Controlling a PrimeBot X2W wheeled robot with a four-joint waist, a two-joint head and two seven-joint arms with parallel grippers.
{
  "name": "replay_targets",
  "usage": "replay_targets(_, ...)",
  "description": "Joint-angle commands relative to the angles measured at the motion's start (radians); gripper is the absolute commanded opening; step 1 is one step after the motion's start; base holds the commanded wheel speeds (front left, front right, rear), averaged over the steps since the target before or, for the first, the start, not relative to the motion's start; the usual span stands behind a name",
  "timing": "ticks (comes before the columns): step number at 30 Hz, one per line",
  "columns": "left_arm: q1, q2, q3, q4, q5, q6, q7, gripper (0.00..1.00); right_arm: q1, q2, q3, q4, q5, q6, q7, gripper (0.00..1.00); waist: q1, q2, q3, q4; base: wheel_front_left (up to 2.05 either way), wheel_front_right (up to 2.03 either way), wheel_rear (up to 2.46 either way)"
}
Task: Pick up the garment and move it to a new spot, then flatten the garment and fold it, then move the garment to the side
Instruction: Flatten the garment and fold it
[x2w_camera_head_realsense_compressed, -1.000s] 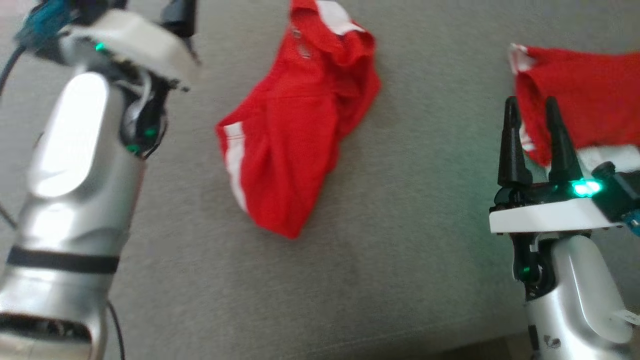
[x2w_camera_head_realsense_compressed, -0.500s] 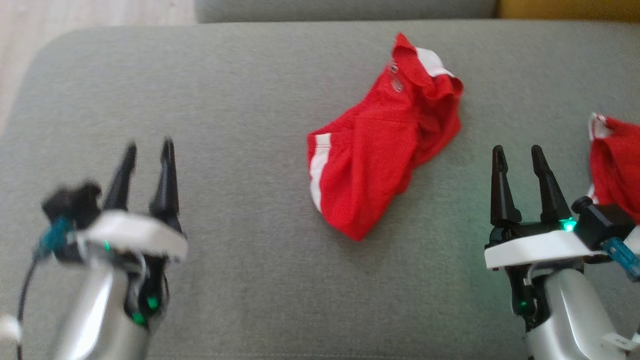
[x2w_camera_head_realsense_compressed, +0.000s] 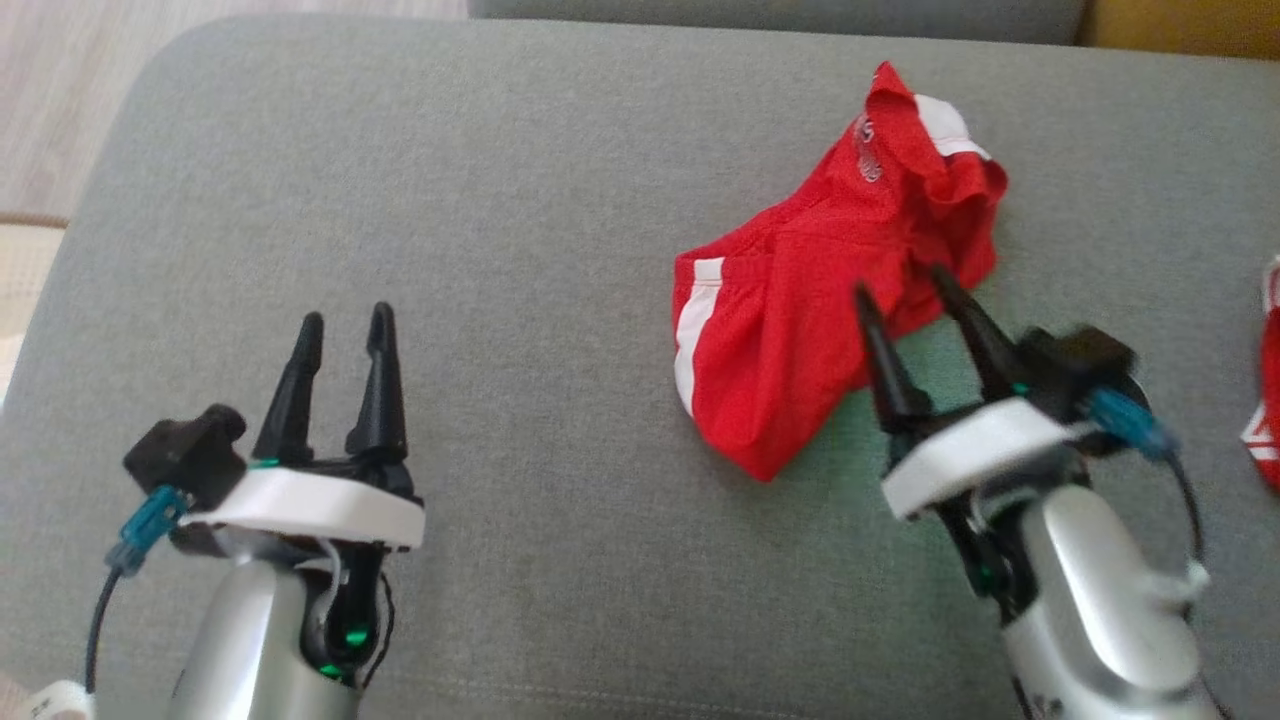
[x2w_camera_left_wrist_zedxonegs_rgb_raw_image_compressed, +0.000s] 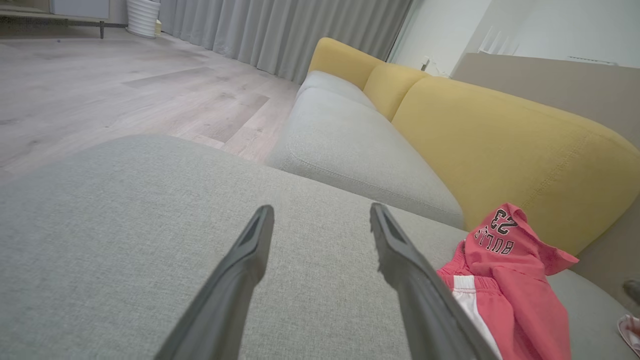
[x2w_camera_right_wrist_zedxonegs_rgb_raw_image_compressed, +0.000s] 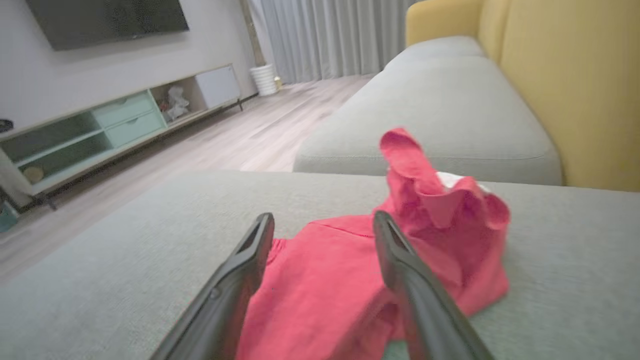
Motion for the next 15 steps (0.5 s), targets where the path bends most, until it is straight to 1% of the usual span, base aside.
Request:
replay_targets(1, -0.049, 0.004, 0.037, -0.026, 0.008, -0.009, -0.009, 1.00, -0.062, -0.009, 0.046, -0.033, -0.004, -0.001, 0.029, 1.00, 0.0000, 0.0000, 0.013, 0.013, 0.00, 0.00, 0.00)
replay_targets(4, -0.053, -0.009, 0.029, -0.010, 0.011, -0.021, -0.009, 1.00, -0.124, -0.030, 0.111, -0.011, -0.005, -0.001, 0.100, 1.00, 0.0000, 0.0000, 0.029, 0.035, 0.00, 0.00, 0.00)
replay_targets(8, -0.061, -0.019, 0.015, 0.009, 0.005, -0.032, -0.009, 1.00, -0.220, -0.079, 0.206, 0.049, -0.002, -0.001, 0.186, 1.00, 0.0000, 0.0000, 0.045, 0.075, 0.00, 0.00, 0.00)
replay_targets(15, -0.066, -0.021, -0.025, 0.018, -0.053, -0.032, -0.009, 1.00, -0.374, -0.187, 0.391, 0.175, 0.090, -0.001, 0.341, 1.00, 0.0000, 0.0000, 0.065, 0.140, 0.00, 0.00, 0.00)
